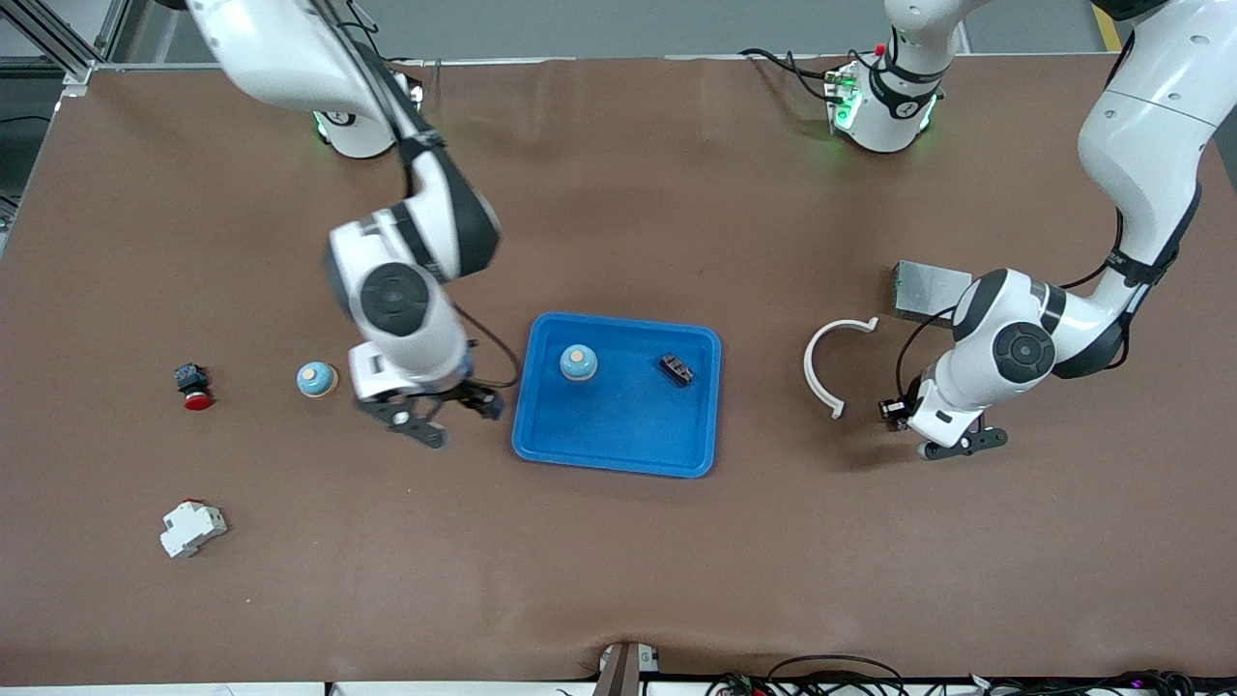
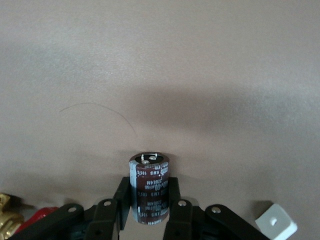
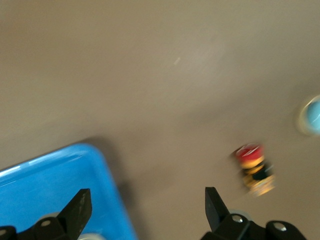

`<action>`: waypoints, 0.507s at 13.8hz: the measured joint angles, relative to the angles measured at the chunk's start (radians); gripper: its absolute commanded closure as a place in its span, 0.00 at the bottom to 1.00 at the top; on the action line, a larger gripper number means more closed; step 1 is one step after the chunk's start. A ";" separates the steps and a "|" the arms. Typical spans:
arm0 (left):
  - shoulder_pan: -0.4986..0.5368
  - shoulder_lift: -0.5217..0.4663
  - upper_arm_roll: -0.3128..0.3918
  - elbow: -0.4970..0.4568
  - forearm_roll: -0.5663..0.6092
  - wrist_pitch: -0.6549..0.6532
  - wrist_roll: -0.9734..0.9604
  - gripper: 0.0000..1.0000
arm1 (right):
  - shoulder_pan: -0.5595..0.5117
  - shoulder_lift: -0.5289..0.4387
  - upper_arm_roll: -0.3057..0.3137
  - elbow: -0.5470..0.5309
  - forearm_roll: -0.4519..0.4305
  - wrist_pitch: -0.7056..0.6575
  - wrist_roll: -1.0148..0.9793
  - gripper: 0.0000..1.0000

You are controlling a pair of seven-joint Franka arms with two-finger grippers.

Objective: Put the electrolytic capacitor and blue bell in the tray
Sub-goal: 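Grasp the second capacitor with the left gripper while the right gripper reaches the bell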

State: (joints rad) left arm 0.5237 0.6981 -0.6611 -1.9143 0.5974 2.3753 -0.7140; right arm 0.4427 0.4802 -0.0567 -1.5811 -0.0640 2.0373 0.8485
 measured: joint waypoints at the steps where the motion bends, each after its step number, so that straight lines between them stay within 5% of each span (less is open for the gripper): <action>1: -0.001 0.000 -0.001 0.000 0.000 0.002 -0.015 1.00 | -0.043 -0.037 -0.001 -0.034 0.000 0.000 -0.067 0.00; 7: 0.001 -0.024 -0.050 0.024 -0.013 -0.030 -0.038 1.00 | -0.252 -0.198 -0.001 -0.299 -0.001 0.160 -0.446 0.00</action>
State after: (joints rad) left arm 0.5243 0.6743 -0.7114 -1.8898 0.5843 2.3452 -0.7517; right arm 0.1907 0.2817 -0.0577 -1.8803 -0.0647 2.1969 0.4025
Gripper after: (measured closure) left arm 0.665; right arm 0.000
